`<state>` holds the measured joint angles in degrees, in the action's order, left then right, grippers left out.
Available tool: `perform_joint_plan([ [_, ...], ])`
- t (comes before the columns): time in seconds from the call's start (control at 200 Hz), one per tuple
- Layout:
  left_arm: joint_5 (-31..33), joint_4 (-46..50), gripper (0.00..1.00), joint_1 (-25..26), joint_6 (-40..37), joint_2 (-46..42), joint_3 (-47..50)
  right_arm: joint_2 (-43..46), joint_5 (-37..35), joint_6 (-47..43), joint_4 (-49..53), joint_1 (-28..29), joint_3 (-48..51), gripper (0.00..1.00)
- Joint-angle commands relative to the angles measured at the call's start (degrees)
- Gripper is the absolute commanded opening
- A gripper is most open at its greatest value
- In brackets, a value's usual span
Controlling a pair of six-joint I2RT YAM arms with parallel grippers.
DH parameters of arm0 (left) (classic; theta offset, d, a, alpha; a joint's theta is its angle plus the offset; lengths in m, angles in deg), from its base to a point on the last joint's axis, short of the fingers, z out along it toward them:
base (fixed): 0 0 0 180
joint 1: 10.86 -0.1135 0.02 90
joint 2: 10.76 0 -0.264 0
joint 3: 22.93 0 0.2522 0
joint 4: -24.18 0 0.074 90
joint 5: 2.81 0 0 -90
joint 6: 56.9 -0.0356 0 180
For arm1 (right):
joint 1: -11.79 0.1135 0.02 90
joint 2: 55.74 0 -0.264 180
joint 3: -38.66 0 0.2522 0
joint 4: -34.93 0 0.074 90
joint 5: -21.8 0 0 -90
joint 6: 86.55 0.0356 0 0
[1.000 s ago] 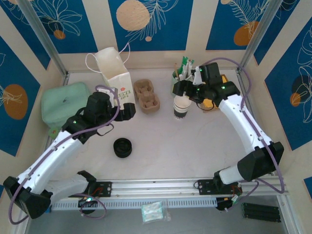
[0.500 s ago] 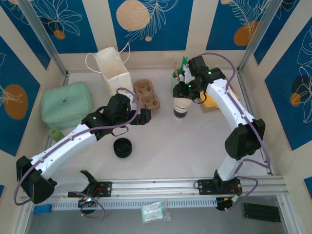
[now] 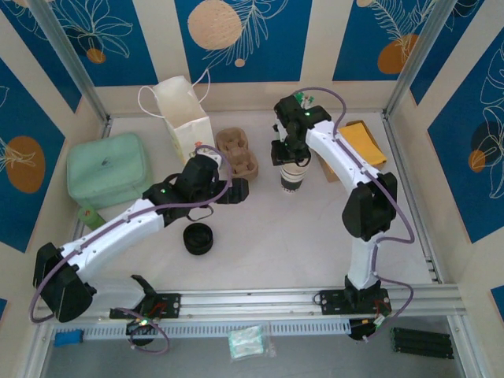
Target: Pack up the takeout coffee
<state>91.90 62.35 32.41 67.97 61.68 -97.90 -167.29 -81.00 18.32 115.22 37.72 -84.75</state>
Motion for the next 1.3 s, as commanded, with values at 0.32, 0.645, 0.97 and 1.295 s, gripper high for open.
perform_joint_plan([
  [0.32, -0.58, -2.31, 0.99, 0.59, 1.27, 1.53, 0.48, -4.74, -4.25, -2.57, 3.09, 0.79, -4.30, 0.31],
  [0.645, -1.02, -2.78, 1.00, 0.59, 1.32, 2.02, 0.49, -5.17, -4.42, -2.94, 3.26, 0.84, -4.78, 0.16],
  [0.97, -1.55, -3.31, 1.00, 0.61, 1.43, 2.57, 0.57, -3.96, -7.46, -3.77, 4.10, 1.49, -5.74, 0.00],
  [1.295, -1.72, -3.53, 0.99, 0.84, 1.43, 2.70, 0.62, -3.04, -13.39, -5.03, 5.63, 3.54, -8.42, 0.00],
])
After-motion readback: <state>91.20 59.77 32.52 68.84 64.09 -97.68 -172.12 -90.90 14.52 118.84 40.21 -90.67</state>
